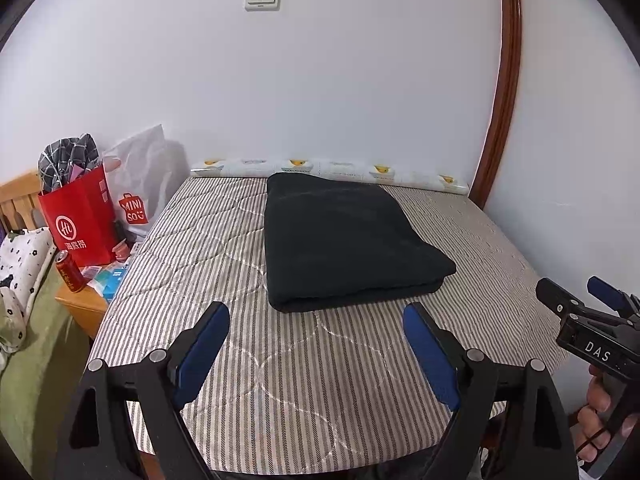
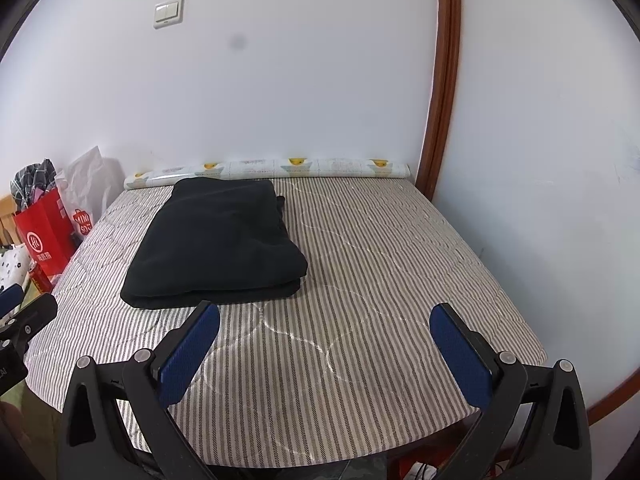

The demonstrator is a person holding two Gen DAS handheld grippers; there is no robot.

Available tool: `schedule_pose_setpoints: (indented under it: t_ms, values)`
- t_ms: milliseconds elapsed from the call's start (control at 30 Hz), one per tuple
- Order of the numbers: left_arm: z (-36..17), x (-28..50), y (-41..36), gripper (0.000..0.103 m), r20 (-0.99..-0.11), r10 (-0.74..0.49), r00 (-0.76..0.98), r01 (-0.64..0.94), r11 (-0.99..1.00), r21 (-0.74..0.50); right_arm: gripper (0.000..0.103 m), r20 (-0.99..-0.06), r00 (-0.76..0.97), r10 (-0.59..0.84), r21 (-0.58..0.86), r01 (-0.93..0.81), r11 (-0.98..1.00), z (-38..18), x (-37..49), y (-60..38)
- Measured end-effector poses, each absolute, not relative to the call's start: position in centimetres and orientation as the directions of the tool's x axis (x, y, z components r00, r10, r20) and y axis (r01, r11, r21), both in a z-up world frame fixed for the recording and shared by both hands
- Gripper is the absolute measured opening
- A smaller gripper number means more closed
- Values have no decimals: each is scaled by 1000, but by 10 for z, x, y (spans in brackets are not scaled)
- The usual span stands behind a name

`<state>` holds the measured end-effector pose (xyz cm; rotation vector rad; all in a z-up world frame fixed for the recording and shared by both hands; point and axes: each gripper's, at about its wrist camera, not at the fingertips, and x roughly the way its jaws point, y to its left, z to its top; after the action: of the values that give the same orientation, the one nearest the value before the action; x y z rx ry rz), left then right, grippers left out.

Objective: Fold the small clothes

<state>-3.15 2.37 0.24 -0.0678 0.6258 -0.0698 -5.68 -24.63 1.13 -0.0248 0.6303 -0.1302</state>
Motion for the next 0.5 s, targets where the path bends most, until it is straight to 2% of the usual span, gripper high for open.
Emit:
schedule_pose_setpoints:
  t_ms: [500]
  values:
    - [1,-31,23,88,-589,-91,803,46,995,-91,103,-589,799,-118,-62,101,993,10,-56,-240]
